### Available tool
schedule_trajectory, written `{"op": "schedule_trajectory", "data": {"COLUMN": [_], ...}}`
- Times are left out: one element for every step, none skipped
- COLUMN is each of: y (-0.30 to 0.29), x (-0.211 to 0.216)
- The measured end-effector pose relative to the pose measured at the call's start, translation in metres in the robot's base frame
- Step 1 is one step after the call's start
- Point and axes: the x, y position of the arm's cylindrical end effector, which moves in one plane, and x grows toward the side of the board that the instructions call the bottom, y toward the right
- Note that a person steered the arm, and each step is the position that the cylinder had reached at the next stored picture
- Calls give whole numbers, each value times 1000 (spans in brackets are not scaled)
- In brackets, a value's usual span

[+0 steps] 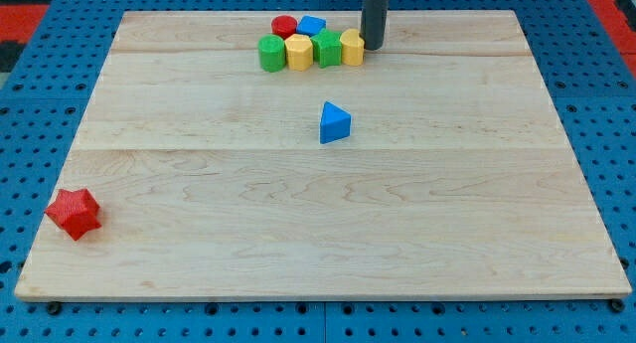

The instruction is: Push the yellow heart to the bottom of the yellow hexagon

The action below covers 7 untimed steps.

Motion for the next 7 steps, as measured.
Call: {"op": "schedule_trajectory", "data": {"y": [0,0,0,-1,-30,-79,-114], "x": [0,9,19,31,32,32,36]}}
